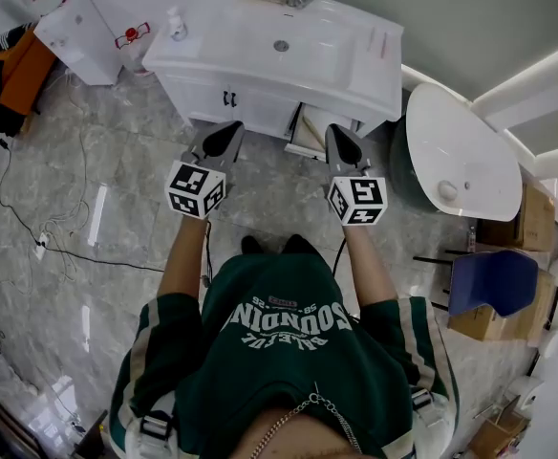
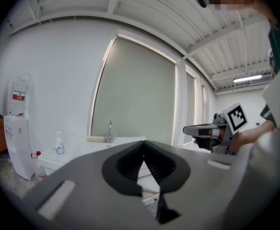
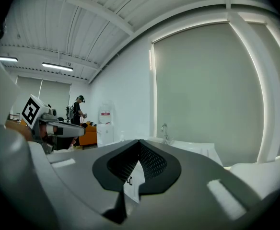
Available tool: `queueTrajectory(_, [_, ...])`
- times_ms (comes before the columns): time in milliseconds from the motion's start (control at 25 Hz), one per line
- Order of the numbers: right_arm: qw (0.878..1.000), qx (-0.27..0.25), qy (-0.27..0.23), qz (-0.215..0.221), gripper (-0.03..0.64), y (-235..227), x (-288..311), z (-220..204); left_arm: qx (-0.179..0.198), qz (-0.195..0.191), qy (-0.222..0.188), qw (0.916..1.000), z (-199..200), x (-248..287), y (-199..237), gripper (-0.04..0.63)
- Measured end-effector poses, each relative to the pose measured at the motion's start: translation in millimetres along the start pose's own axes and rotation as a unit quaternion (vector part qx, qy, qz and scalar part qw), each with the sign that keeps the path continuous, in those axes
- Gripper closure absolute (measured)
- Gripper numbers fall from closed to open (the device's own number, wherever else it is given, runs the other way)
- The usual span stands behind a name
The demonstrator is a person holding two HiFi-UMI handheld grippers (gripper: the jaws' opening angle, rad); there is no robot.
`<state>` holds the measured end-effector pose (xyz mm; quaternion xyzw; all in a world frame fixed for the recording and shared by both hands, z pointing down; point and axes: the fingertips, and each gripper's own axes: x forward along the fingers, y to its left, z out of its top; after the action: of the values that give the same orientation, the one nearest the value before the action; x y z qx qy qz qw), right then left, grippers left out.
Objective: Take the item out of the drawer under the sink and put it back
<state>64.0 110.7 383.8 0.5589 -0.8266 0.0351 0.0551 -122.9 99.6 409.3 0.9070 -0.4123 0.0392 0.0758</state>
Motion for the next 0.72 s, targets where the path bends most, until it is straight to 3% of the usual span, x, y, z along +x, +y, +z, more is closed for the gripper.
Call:
queueTrajectory(360, [1.0,0.007,0.016,-0.013,0.615,17,0,-13,-0.008,-0.019,0.004,0.9998,-8,-2,8,0.546])
queueTrajectory(720, [1.0,0.005,0.014,-0.006,0.615,15,15,-13,-0.013,-0.013,0.006,0.9998,-14,3,19,0.546])
